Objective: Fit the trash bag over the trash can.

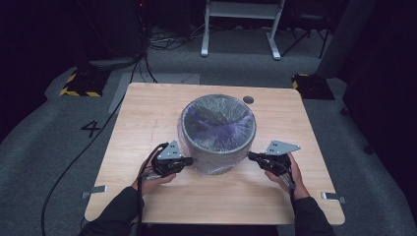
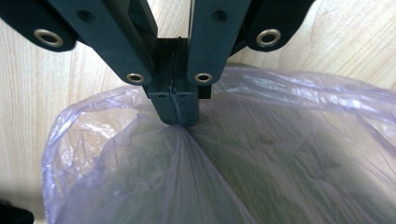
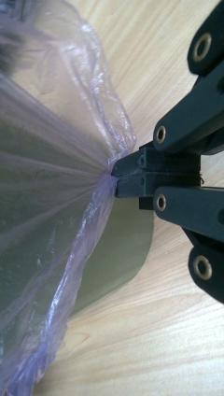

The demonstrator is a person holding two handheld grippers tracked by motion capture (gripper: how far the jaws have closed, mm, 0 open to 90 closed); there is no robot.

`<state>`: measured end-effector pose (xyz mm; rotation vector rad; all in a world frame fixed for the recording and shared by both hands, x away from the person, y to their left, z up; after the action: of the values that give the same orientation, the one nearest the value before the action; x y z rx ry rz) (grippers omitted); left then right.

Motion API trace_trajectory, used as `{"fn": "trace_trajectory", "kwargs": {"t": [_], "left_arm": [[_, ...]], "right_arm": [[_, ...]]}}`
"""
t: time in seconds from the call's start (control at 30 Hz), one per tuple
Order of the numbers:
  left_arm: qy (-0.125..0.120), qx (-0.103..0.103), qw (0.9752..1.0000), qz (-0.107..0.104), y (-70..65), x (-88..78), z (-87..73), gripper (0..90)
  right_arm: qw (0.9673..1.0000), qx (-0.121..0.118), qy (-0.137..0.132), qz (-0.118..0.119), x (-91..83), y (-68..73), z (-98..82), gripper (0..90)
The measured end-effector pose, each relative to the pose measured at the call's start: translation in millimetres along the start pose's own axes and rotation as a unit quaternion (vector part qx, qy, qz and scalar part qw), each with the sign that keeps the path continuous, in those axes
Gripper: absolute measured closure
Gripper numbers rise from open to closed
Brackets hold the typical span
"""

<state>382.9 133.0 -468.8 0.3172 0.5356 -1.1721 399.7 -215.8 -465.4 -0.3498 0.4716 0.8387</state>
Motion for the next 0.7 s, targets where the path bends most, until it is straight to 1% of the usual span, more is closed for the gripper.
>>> {"fn": "trace_trajectory", "kwargs": {"t": [0.07, 0.13, 0.17, 0.2, 0.23, 0.27, 0.3, 0.33, 0.37, 0.4, 0.47, 0.5, 0.53, 0.63, 0.7], "left_arm": [[0.002, -0.003, 1.0, 0.004, 1.1, 1.5, -2.2, 89.9], [0.006, -0.005, 1.0, 0.002, 1.9, 2.0, -4.7, 89.7], [0.007, -0.008, 0.9999, 0.005, 1.8, 1.8, -5.7, 86.5], [0.007, -0.01, 0.9999, 0.012, 1.8, 0.9, -6.3, 79.5], [0.003, -0.015, 0.9997, 0.019, 1.4, -0.6, -6.6, 69.6], [0.0, -0.018, 0.9996, 0.022, 0.3, -3.1, -6.5, 62.5], [-0.002, -0.017, 0.9995, 0.027, -1.4, -5.5, -5.9, 55.8], [-0.002, -0.017, 0.9993, 0.033, -3.4, -7.7, -5.0, 47.2], [-0.002, -0.018, 0.9989, 0.043, -5.7, -10.5, -4.5, 40.4], [-0.007, -0.015, 0.9988, 0.047, -7.9, -13.7, -4.3, 34.3], [-0.02, -0.021, 0.9985, 0.047, -11.3, -20.6, -5.1, 25.9], [-0.021, -0.023, 0.9984, 0.048, -12.2, -23.8, -5.9, 22.0], [-0.021, -0.025, 0.9982, 0.05, -13.1, -26.6, -7.1, 18.7], [-0.014, -0.032, 0.9979, 0.054, -14.0, -33.1, -14.1, 15.8], [0.0, -0.038, 0.9972, 0.065, -13.2, -34.8, -20.9, 15.7]], "right_arm": [[0.9999, 0.006, 0.008, -0.004, 2.1, -2.0, -2.3, 90.0], [0.9998, 0.015, 0.011, -0.007, 3.5, -4.2, -4.2, 89.6], [0.9997, 0.018, 0.013, -0.01, 4.2, -5.4, -5.1, 88.6], [0.9995, 0.022, 0.015, -0.013, 4.6, -6.5, -5.9, 88.2], [0.9994, 0.025, 0.017, -0.015, 4.9, -7.6, -6.7, 88.2], [0.9993, 0.027, 0.019, -0.016, 5.1, -8.4, -7.5, 88.2], [0.9993, 0.029, 0.018, -0.017, 5.1, -9.1, -8.1, 88.2], [0.9992, 0.032, 0.019, -0.018, 4.9, -9.6, -8.5, 88.2], [0.9991, 0.033, 0.019, -0.02, 4.8, -10.4, -8.8, 88.1], [0.9989, 0.034, 0.02, -0.025, 4.8, -11.2, -9.1, 86.7], [0.9985, 0.044, 0.018, -0.027, 4.3, -12.8, -9.9, 83.4], [0.9985, 0.046, 0.016, -0.026, 3.8, -13.3, -10.2, 82.0], [0.9984, 0.048, 0.015, -0.027, 3.0, -13.8, -10.3, 79.2], [0.9979, 0.057, 0.007, -0.031, -0.4, -16.5, -10.8, 62.7], [0.9981, 0.061, -0.002, -0.008, -3.4, -17.6, -11.9, 49.4]]}}
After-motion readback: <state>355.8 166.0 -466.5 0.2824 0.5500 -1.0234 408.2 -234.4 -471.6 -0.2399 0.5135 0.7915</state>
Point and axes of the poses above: each handheld gripper's, and its own axes: x roughly forward along the jaws, z roughly out of its top, y roughly to its left, the point moved 2 cm from there along x, roughly forward along the jaws, and after that the axes turned 5 degrees about -z, right-handed, at the moved point
